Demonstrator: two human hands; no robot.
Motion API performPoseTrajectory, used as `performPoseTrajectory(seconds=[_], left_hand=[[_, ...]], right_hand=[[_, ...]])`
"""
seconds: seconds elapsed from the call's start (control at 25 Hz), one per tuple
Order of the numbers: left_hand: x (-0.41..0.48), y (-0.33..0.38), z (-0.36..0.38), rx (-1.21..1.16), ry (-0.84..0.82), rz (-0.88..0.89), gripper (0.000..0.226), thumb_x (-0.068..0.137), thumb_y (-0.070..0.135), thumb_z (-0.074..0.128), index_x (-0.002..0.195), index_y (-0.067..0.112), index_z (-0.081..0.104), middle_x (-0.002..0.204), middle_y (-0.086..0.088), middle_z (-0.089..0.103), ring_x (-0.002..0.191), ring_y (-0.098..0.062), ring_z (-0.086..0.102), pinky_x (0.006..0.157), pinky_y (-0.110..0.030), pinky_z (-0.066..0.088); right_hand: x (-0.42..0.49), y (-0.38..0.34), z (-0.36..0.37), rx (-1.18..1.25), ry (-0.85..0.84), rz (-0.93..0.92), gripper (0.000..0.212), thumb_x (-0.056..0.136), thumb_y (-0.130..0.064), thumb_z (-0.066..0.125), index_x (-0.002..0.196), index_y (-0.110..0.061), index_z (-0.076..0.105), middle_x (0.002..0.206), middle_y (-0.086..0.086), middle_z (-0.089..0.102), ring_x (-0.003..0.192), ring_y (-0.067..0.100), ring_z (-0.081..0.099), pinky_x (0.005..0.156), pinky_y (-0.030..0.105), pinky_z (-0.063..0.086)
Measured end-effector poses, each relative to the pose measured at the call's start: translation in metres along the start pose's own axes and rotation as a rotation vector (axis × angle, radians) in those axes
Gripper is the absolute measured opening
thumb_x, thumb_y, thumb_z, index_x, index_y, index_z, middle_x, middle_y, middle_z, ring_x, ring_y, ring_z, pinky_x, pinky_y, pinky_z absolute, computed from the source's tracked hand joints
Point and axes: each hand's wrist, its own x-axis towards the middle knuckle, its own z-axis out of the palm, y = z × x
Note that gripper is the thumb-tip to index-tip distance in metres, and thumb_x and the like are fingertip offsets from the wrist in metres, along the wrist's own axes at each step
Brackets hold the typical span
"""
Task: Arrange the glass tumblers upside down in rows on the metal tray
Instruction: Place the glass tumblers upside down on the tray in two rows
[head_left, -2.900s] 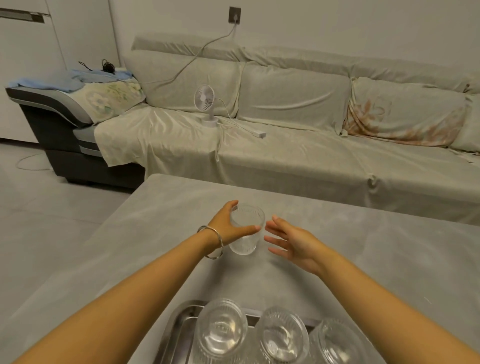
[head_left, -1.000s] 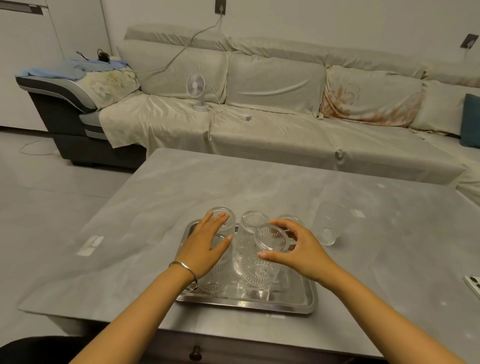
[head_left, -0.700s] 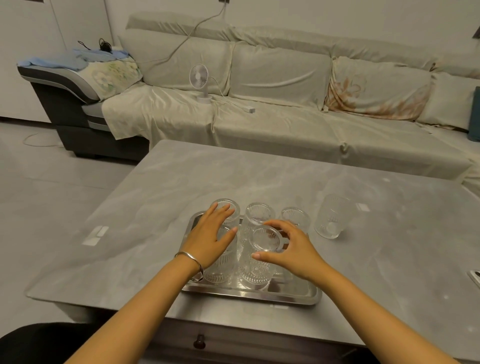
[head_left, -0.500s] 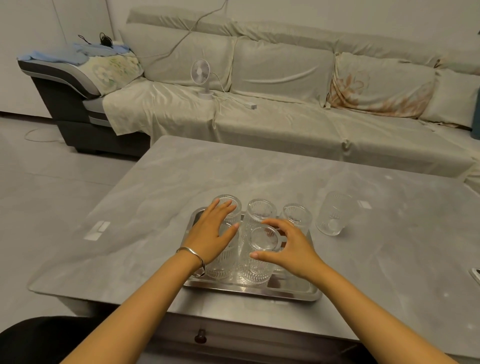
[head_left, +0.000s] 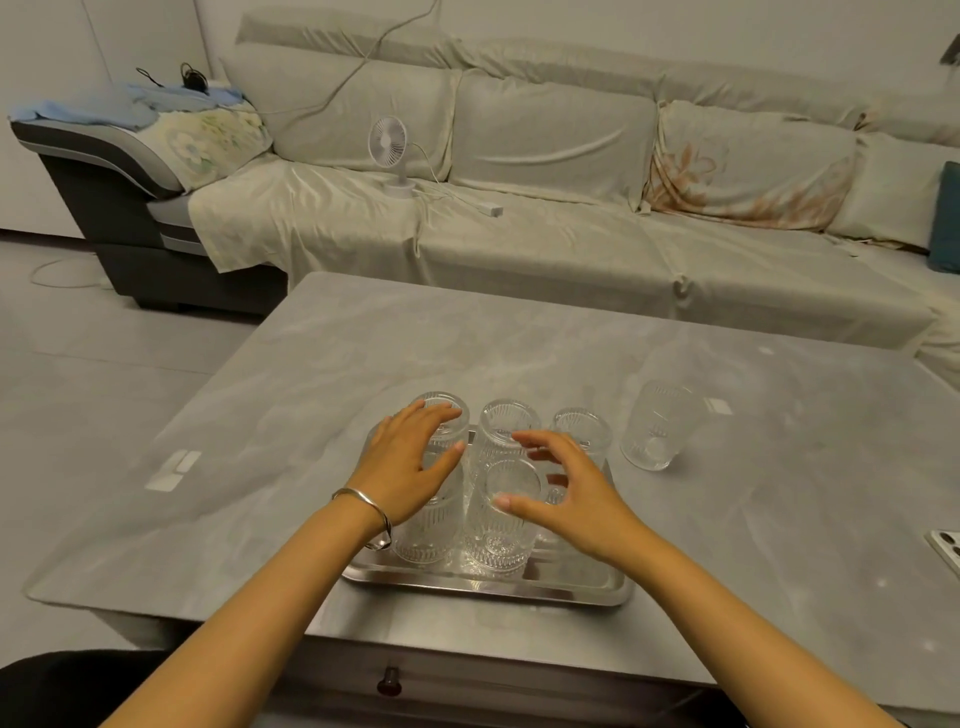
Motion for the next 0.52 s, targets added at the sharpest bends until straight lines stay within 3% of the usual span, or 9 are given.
performPoseTrajectory(seconds=[0.12, 0.24, 0.36, 0.52], left_hand=[[0.015, 0.015, -0.004, -0.067, 0.03, 0.038, 0.04, 0.091, 0.034, 0.048, 0.129, 0.022, 0.048, 0.137, 0.001, 0.05, 0.13, -0.016, 0.039, 0.105, -0.026, 0.028], [0.039, 0.035, 0.002, -0.08, -0.007, 0.066, 0.04, 0.091, 0.035, 0.047, 0.129, 0.022, 0.046, 0.137, 0.0, 0.049, 0.129, -0.016, 0.039, 0.102, -0.026, 0.029], [0.066, 0.057, 0.015, -0.09, -0.065, 0.086, 0.041, 0.092, 0.035, 0.046, 0.13, 0.023, 0.044, 0.139, -0.001, 0.048, 0.13, -0.018, 0.039, 0.104, -0.03, 0.032], [0.099, 0.079, 0.037, -0.126, -0.152, 0.083, 0.041, 0.091, 0.034, 0.048, 0.13, 0.021, 0.045, 0.14, -0.002, 0.047, 0.129, -0.019, 0.042, 0.101, -0.027, 0.032]], right_hand=[[0.004, -0.007, -0.034, 0.042, 0.127, -0.054, 0.045, 0.074, -0.036, 0.075, 0.114, -0.039, 0.055, 0.122, -0.014, 0.055, 0.111, -0.004, 0.053, 0.09, 0.015, 0.046], [0.008, 0.001, -0.075, 0.062, 0.268, -0.022, 0.039, 0.077, -0.027, 0.074, 0.114, -0.027, 0.06, 0.123, -0.005, 0.059, 0.113, 0.008, 0.056, 0.094, 0.025, 0.048], [0.011, 0.023, -0.112, 0.02, 0.39, 0.07, 0.045, 0.077, -0.027, 0.074, 0.118, -0.028, 0.055, 0.131, 0.002, 0.053, 0.115, 0.013, 0.052, 0.093, 0.027, 0.043], [0.023, 0.059, -0.142, -0.031, 0.418, 0.244, 0.065, 0.075, -0.035, 0.075, 0.132, -0.026, 0.045, 0.145, 0.001, 0.037, 0.127, 0.017, 0.041, 0.098, 0.03, 0.037]])
